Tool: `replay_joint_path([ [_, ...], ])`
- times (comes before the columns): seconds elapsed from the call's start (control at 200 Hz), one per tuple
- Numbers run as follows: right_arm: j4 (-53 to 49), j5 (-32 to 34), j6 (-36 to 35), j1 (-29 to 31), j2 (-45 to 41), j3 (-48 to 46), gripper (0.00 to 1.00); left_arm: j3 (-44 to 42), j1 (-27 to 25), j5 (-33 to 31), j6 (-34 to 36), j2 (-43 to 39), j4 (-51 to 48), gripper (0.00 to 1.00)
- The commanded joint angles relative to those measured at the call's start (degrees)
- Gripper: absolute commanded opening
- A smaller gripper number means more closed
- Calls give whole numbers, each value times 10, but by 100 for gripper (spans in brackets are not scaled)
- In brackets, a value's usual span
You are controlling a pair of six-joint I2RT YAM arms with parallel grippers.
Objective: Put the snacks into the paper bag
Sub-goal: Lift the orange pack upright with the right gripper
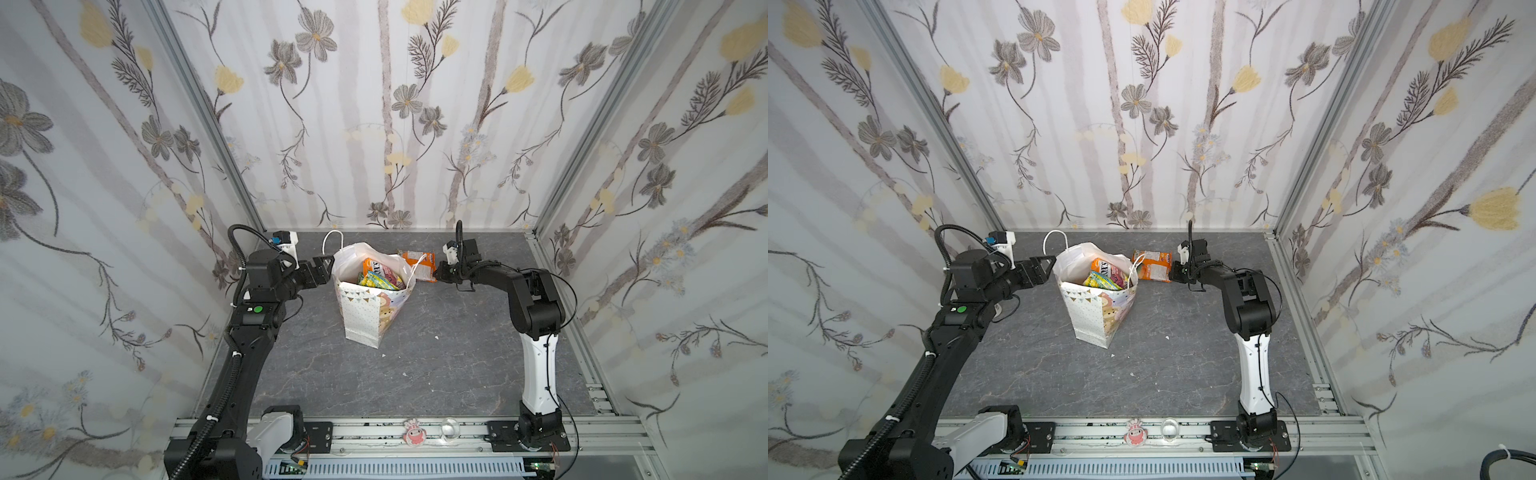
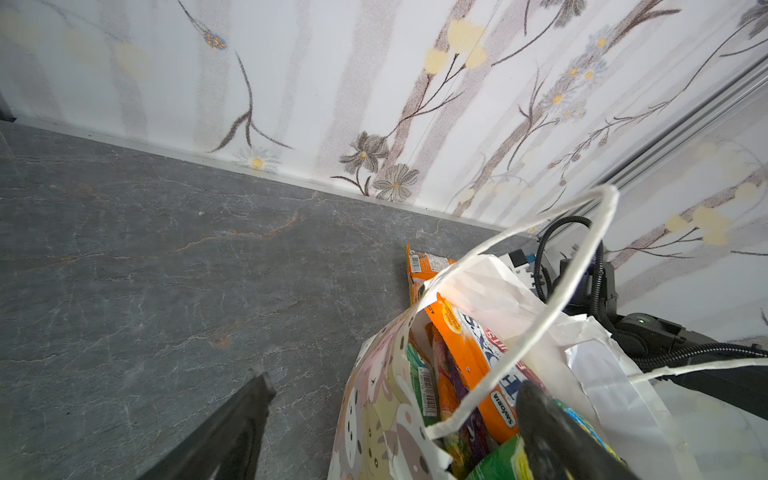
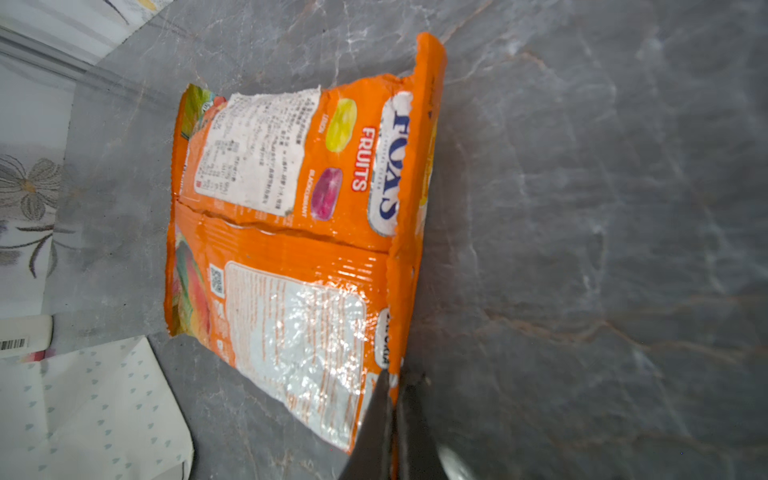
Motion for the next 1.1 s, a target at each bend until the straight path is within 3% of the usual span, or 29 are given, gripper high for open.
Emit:
replay_joint_path([
  [0.0,45,-16,19,-5,-34,-22,0,0,1,-2,5,-6,16,93],
  [0.799,89,-55,68,-4,-267,-144,0,-3,2,-3,6,-18,17,94],
  [1.094,20,-44,39,0,-381,-158,0,-4,3,-12,10,-25,16,95],
])
